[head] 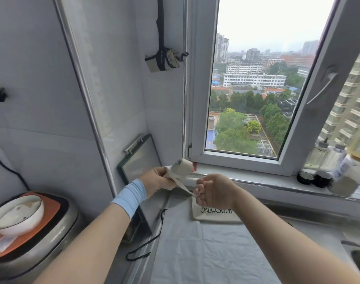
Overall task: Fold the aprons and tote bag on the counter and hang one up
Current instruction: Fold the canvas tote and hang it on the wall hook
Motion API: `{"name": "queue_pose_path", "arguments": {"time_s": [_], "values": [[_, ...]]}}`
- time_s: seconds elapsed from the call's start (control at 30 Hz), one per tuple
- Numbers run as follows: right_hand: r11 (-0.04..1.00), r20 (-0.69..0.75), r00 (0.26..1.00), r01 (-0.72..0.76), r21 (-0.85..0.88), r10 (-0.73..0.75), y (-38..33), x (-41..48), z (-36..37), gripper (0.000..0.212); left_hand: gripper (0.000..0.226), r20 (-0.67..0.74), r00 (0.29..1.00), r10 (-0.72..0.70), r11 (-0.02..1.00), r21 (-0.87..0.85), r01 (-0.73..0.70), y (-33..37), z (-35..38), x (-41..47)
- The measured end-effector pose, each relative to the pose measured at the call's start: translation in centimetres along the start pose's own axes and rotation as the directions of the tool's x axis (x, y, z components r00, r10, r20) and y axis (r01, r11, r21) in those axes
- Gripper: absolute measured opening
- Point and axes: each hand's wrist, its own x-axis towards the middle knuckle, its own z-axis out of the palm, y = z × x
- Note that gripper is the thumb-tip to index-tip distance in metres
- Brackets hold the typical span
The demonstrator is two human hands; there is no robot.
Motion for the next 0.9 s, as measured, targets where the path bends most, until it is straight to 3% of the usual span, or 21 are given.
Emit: {"name": "queue_pose_path", "arguments": {"time_s": [0.07, 0.1, 0.2, 0.33, 0.43, 0.53, 0.67, 0.8, 0.9], "values": [[0.985, -0.088, 0.993, -0.086, -0.152, 0.073, 0.0, 0.6, -0.7, 0.012, 0.038, 0.142, 0.989, -0.043, 0.967, 0.256, 0.006, 0.0, 0.8, -0.2], [0.959, -0.138, 0.986, -0.127, -0.254, 0.094, 0.0, 0.9, -1.0, 0.013, 0.036, 0.165, 0.983, -0.078, 0.899, 0.438, -0.003, -0.2, 1.3, 0.1], [0.849, -0.304, 0.949, -0.226, -0.478, 0.081, -0.2, 1.3, -1.2, 0.017, 0.025, 0.097, 0.991, -0.089, 0.578, 0.816, -0.028, -0.6, 3.2, 0.6], [0.725, -0.455, 0.871, -0.191, -0.662, -0.186, 0.3, 1.5, -1.1, 0.020, 0.015, 0.062, 0.997, -0.041, 0.406, 0.913, -0.040, -2.8, 5.5, 0.4], [0.606, -0.455, 0.838, -0.200, -0.770, -0.302, 1.9, 1.4, -0.6, 0.019, 0.013, 0.030, 1.000, -0.009, 0.331, 0.943, -0.025, -5.7, 6.5, 0.5], [0.549, -0.413, 0.851, -0.185, -0.815, -0.325, 4.1, 1.3, -1.3, 0.013, 0.016, -0.008, 1.000, 0.021, 0.306, 0.952, 0.001, -8.8, 7.3, 0.5], [0.432, -0.339, 0.842, -0.144, -0.890, -0.420, 9.0, 1.3, -4.4, 0.012, 0.022, -0.087, 0.996, 0.005, 0.401, 0.913, 0.078, -14.1, 9.2, 0.2], [0.355, -0.329, 0.784, -0.149, -0.923, -0.526, 14.9, 1.8, -8.5, 0.013, 0.020, -0.094, 0.995, -0.037, 0.428, 0.898, 0.101, -18.9, 11.5, -0.3], [0.392, -0.348, 0.763, -0.136, -0.910, -0.545, 19.0, 1.5, -11.4, 0.017, 0.024, -0.031, 0.997, -0.076, 0.483, 0.873, 0.064, -22.5, 13.1, -1.6]]}}
